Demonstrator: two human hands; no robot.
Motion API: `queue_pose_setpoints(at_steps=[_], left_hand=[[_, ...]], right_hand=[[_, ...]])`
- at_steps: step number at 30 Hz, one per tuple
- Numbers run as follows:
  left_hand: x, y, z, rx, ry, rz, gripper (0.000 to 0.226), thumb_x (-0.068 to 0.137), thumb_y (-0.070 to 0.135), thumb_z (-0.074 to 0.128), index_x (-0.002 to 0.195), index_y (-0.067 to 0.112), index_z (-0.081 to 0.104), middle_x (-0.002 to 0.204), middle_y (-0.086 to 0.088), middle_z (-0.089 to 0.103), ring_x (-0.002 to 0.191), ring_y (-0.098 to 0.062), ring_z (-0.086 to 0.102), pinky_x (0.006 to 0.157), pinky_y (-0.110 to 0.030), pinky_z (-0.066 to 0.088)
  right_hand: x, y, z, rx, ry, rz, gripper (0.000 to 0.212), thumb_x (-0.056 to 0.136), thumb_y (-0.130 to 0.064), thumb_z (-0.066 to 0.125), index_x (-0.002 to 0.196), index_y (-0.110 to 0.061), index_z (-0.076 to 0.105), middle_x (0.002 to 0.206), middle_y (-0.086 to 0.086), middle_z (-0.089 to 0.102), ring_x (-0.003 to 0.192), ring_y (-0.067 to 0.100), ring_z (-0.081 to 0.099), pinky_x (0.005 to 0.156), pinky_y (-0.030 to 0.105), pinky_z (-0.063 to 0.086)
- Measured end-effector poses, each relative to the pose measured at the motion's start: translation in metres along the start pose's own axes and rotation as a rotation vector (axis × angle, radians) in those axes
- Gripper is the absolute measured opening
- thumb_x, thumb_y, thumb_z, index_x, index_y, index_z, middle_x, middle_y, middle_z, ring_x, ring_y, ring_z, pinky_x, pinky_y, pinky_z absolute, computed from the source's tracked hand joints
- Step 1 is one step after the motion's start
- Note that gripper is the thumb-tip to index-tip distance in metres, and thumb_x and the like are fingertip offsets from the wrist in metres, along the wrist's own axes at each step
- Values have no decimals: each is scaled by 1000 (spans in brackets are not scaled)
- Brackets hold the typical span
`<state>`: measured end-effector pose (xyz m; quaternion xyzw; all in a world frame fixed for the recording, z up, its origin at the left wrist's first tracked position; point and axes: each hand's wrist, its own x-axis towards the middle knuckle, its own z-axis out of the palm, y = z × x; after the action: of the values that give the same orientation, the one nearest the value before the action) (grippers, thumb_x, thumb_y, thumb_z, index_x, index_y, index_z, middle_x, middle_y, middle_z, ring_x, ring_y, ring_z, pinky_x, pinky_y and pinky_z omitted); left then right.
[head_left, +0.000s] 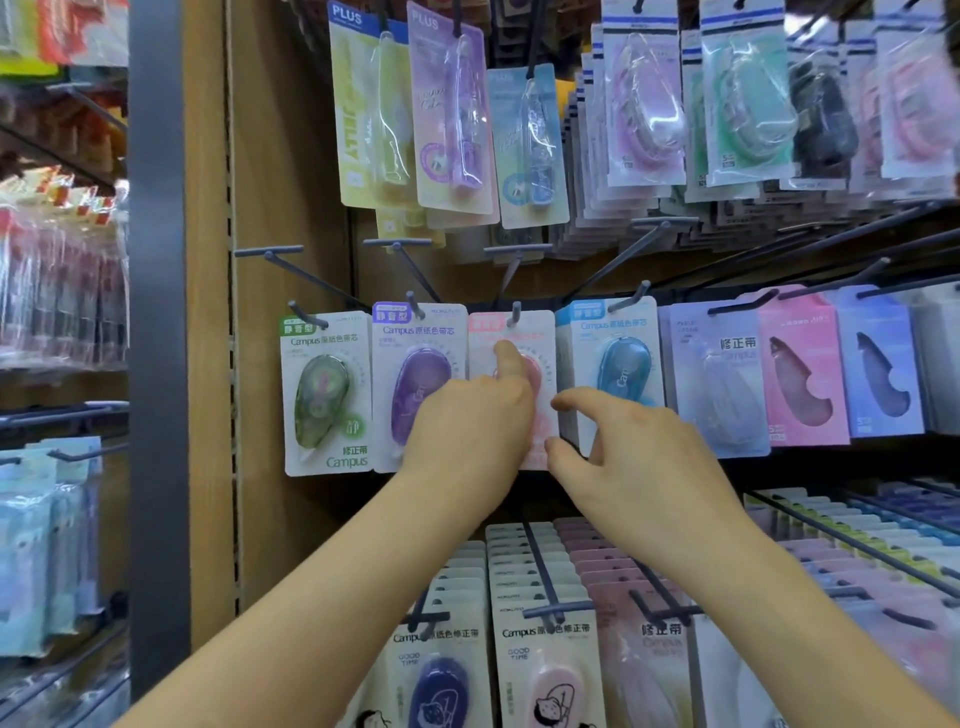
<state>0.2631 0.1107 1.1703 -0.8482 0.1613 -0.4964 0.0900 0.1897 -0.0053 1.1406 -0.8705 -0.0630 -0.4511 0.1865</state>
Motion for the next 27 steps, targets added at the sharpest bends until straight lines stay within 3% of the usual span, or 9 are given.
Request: queue_pose_setpoints(at_steps=[6, 10, 12, 13, 15, 17, 20, 23, 27], left_hand=[[-4, 0, -1, -52, -8, -16, 79, 98, 35, 52, 152, 4, 4, 112, -13, 67, 98, -35, 65, 63, -35, 36], [-20, 2, -10, -155, 0, -18, 93, 94, 55, 50, 154, 16, -10, 106, -7, 68, 94, -32, 65, 60, -32, 35], [-33, 4, -17, -202, 73, -23, 78, 96, 55, 42, 154, 25, -1, 93, -4, 68, 88, -30, 66, 57, -31, 33], [-39, 5, -19, -261, 134, -20, 65, 98, 51, 40, 152, 28, 14, 85, -3, 66, 83, -32, 66, 57, -31, 34], [-54, 7, -20, -472, 271, 41, 35, 98, 37, 45, 131, 27, 52, 74, -2, 67, 73, -34, 66, 56, -32, 43], [-74, 16, -20, -691, 372, 139, 24, 92, 24, 51, 107, 21, 69, 75, -2, 70, 67, -32, 65, 54, -37, 51], [-108, 43, -26, -918, 331, 236, 35, 86, 13, 44, 112, 18, 68, 86, 1, 64, 73, -22, 60, 58, -39, 51], [-143, 72, -37, -1020, 237, 322, 43, 83, 7, 40, 116, 21, 65, 93, 1, 58, 77, -19, 57, 59, -37, 48], [-196, 121, -39, -1131, 41, 395, 34, 84, 10, 44, 107, 22, 67, 98, 5, 60, 84, -15, 59, 67, -28, 46]], right_hand=[[-12, 7, 2, 92, 57, 33, 29, 89, -40, 54, 116, -38, 61, 56, -10, 49, 73, 13, 58, 73, 36, 52], [-26, 18, -8, 220, 137, 53, 18, 86, -34, 58, 102, -39, 65, 52, -10, 57, 58, 7, 55, 63, 28, 46], [-36, 24, -16, 308, 154, 48, 15, 85, -29, 61, 98, -36, 66, 56, -7, 59, 53, 10, 55, 60, 28, 45], [-42, 27, -20, 362, 143, 45, 16, 85, -26, 63, 98, -35, 67, 58, -3, 60, 51, 13, 56, 59, 29, 47], [-54, 33, -26, 446, 98, 29, 19, 84, -22, 65, 98, -36, 68, 61, 1, 61, 52, 19, 59, 58, 28, 49], [-69, 38, -31, 490, 54, 27, 22, 85, -17, 67, 96, -35, 69, 65, 3, 63, 55, 23, 61, 58, 31, 50], [-98, 50, -45, 530, -22, 59, 23, 86, -16, 68, 97, -35, 70, 68, 4, 66, 58, 21, 64, 58, 29, 51], [-133, 69, -68, 571, -177, 115, 16, 85, -31, 66, 99, -36, 71, 73, 6, 68, 61, 20, 67, 57, 26, 50], [-197, 116, -89, 467, -498, 239, 24, 82, -46, 63, 106, -44, 68, 76, -3, 67, 65, 18, 65, 65, 39, 53]])
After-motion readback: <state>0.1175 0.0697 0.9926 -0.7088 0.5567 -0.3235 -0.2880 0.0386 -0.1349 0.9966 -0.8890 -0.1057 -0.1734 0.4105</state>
